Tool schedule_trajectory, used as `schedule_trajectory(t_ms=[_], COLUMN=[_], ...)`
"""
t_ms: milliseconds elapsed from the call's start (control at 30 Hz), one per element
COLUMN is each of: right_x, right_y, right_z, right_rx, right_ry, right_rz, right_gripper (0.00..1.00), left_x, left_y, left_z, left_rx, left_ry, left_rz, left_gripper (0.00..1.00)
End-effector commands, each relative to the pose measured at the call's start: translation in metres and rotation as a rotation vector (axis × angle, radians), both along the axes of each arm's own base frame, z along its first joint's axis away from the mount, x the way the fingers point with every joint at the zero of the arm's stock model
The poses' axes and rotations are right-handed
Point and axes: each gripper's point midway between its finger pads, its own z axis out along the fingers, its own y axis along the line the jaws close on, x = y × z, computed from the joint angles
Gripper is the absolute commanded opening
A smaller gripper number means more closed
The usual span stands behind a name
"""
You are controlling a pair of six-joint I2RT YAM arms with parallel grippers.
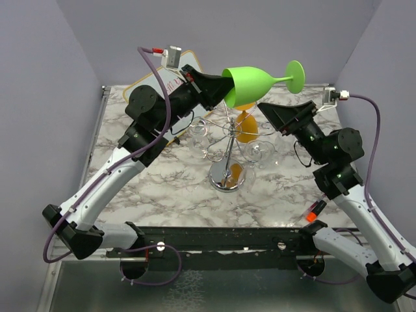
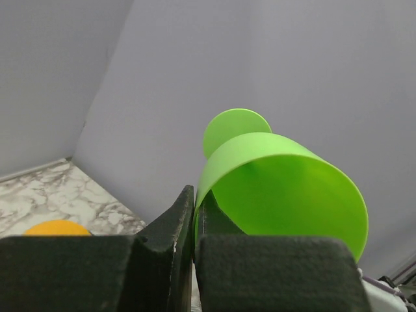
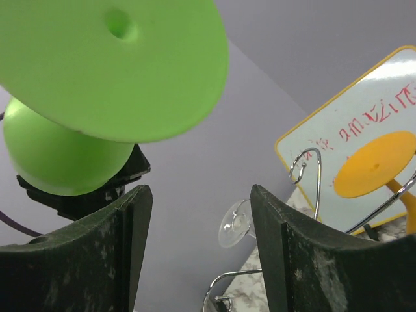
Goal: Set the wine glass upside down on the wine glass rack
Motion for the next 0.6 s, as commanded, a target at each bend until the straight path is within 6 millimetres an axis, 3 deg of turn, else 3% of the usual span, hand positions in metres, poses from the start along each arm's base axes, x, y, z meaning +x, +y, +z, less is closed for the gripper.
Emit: schedule_trajectory(t_ms=[0,333,567], right_x=[-0.021,-0.051,-0.040], right_y=[-0.009,-0.041,-0.054], right_z=[0.030,0.044,0.049], right_rx=[0.155,0.280,0.424], right_ry=[-0.072,-0.159,-0.080], right_rz=[0.042,-0.017,-0.046], right_gripper=[0.65,0.66,0.65], left_x=[-0.006,-0.025,-0.036], left_y=[-0.012,-0.027,-0.038], left_z=[0.015,0.013,0.006], left_rx=[-0.060,-0.107,-0.062], left_ry=[-0.063,-0.098,-0.180], left_rz=[0.029,0.022,0.033], left_gripper=[0.00,0.00,0.00])
